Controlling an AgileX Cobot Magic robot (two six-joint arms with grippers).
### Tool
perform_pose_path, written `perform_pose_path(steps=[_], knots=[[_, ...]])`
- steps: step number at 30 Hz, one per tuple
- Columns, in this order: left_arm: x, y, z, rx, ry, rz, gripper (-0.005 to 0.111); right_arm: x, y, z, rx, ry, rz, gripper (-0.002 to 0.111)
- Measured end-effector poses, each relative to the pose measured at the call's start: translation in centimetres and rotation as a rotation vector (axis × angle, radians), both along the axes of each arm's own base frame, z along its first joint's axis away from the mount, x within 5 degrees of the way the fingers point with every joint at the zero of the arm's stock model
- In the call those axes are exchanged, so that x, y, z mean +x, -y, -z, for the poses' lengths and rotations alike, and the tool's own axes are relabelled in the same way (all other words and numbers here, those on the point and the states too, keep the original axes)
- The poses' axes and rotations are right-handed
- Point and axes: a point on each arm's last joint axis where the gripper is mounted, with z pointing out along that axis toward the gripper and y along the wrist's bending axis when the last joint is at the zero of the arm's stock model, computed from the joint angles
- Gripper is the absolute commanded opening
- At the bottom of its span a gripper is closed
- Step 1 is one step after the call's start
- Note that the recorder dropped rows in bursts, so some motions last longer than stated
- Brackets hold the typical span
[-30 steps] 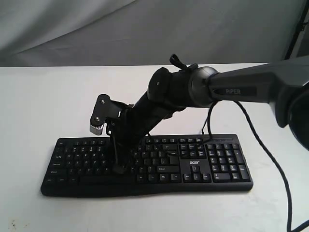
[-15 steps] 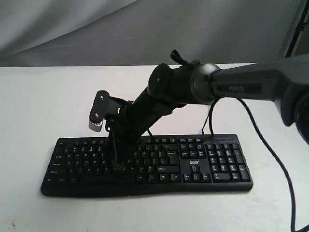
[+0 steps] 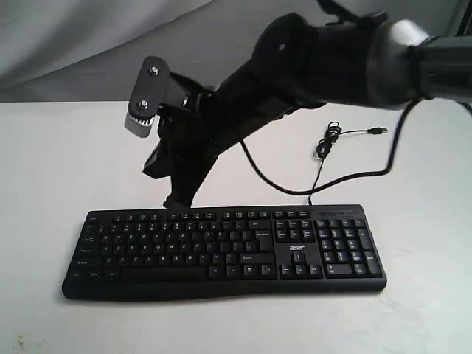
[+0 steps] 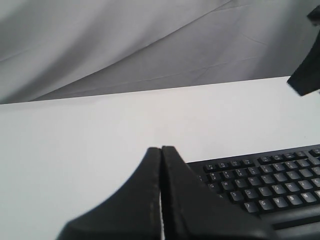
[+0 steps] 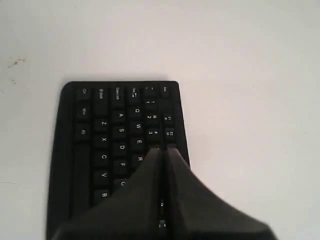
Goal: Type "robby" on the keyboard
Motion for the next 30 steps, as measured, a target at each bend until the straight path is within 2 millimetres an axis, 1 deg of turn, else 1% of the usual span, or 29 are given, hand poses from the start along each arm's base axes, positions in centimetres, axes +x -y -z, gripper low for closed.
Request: perform_pose_path(steps=[2,4,5,7,8,9,10,11,12,13,15,19,22,26,30], knots=[[0.0,0.0,0.0,0.0,0.0,0.0,0.0,-1.1,1.0,-1.9,0.023,0.03,0.016,0.0],[0.0,0.0,0.0,0.0,0.0,0.0,0.0,-2.5,2.4,-3.5,0.046,0.071,0.039,0.0],[0.0,0.0,0.0,0.0,0.0,0.0,0.0,-3.1,3.0,-4.0,0.055,0.088,0.054,0.0],[0.0,0.0,0.0,0.0,0.0,0.0,0.0,-4.6,4.5,-5.9,0.102,0.136,0.092,0.0],[0.0,0.0,0.0,0.0,0.0,0.0,0.0,-6.0,5.8,-7.8,0.175,0.176,0.148,0.0],[0.0,0.0,0.0,0.0,0.0,0.0,0.0,-6.7,6.5,-8.9,0.223,0.196,0.182,0.0],[0.0,0.0,0.0,0.0,0.0,0.0,0.0,-8.2,8.0,-11.2,0.313,0.237,0.234,0.0],[0.0,0.0,0.0,0.0,0.0,0.0,0.0,-8.9,8.7,-12.1,0.353,0.254,0.256,0.0],[0.0,0.0,0.0,0.0,0.0,0.0,0.0,-10.1,9.8,-13.5,0.411,0.273,0.281,0.0],[0.0,0.0,0.0,0.0,0.0,0.0,0.0,-10.7,10.3,-14.2,0.434,0.286,0.289,0.0],[0.0,0.0,0.0,0.0,0.0,0.0,0.0,-12.4,11.7,-16.1,0.494,0.327,0.288,0.0],[0.0,0.0,0.0,0.0,0.0,0.0,0.0,-14.3,13.2,-18.2,0.558,0.38,0.285,0.0],[0.0,0.0,0.0,0.0,0.0,0.0,0.0,-15.1,14.1,-19.2,0.602,0.415,0.306,0.0],[0.0,0.0,0.0,0.0,0.0,0.0,0.0,-15.7,15.4,-20.8,0.771,0.326,0.445,0.0],[0.0,0.0,0.0,0.0,0.0,0.0,0.0,-16.4,16.4,-21.8,0.89,0.251,0.525,0.0]])
